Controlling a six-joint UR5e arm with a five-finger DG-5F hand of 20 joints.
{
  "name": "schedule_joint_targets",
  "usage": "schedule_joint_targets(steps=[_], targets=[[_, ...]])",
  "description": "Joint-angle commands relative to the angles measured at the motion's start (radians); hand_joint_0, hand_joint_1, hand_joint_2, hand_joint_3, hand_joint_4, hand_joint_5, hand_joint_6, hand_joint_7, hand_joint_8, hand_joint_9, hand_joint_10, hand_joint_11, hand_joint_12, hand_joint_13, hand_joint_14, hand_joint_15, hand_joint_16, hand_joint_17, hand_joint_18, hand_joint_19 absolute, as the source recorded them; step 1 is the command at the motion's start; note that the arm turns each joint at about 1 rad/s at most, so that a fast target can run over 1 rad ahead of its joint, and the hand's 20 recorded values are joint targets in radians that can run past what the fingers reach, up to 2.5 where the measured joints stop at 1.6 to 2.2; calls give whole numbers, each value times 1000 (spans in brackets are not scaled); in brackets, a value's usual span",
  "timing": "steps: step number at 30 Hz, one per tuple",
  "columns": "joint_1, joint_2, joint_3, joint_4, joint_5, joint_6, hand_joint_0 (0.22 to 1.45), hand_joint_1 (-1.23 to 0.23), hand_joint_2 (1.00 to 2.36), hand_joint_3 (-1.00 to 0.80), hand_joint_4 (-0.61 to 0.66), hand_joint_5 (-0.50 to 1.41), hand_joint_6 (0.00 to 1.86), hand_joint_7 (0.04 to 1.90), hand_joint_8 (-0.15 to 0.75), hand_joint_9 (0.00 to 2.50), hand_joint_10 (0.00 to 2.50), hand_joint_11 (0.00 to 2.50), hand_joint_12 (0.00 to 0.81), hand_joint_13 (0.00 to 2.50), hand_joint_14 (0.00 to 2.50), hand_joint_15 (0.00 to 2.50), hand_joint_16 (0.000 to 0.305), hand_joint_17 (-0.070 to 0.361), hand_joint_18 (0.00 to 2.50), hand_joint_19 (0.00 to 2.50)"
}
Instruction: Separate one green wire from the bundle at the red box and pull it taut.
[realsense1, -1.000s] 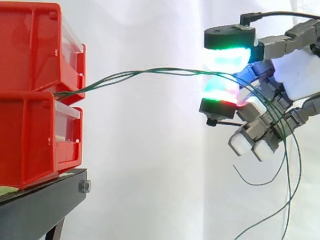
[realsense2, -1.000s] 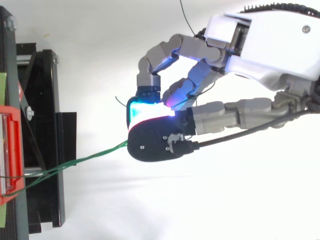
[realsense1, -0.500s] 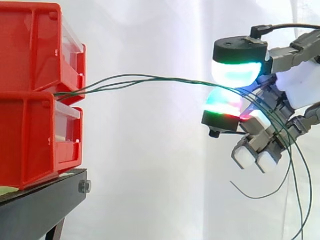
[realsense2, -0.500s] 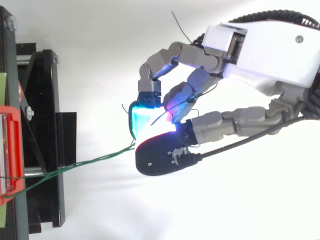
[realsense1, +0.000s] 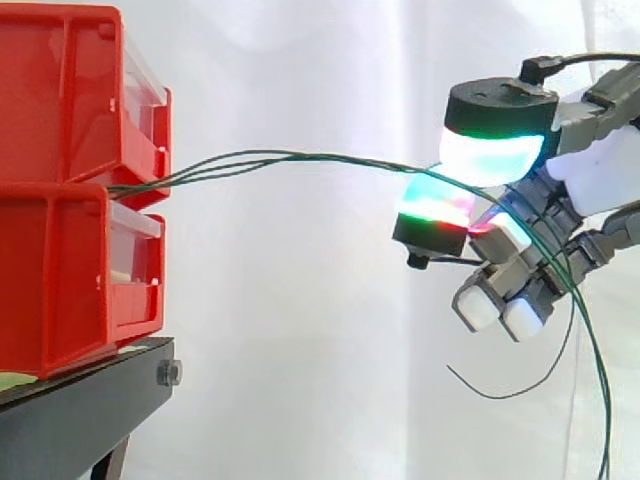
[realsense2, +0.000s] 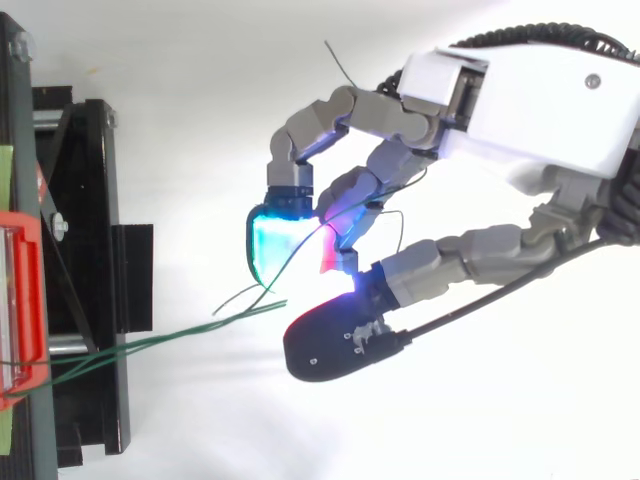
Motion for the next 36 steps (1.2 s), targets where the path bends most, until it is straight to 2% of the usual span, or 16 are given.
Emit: schedule_joint_targets(steps=[1,9,11,15,19,23,36], targets=[[0,1,0,0,-3,3,692,-912,1000,-500,87,-168,893,989,248,1061,25,815,335,818,22,536,50,112,654,580],[0,0,0,-1,-3,8,633,-884,1000,-500,105,-152,885,1031,246,1088,22,800,334,827,23,542,49,111,654,588],[-2,0,0,-1,-3,8,571,-805,1000,-500,109,-140,879,1042,249,1116,25,801,339,838,21,539,50,113,663,601],[-3,0,0,-1,-3,8,533,-686,1000,-500,105,-133,871,1045,253,1140,26,783,353,862,21,544,52,116,682,610],[-3,0,0,0,-1,8,540,-571,1000,-500,94,-130,864,1066,255,1148,22,772,360,866,23,541,51,116,680,623],[-5,0,1,2,-1,10,576,-522,1001,-500,90,-129,858,1081,255,1150,24,773,357,864,21,539,50,113,668,633],[-6,0,17,-1,-4,14,609,-668,1014,-306,105,-138,871,1141,260,1145,24,784,358,863,23,551,50,114,672,627]])
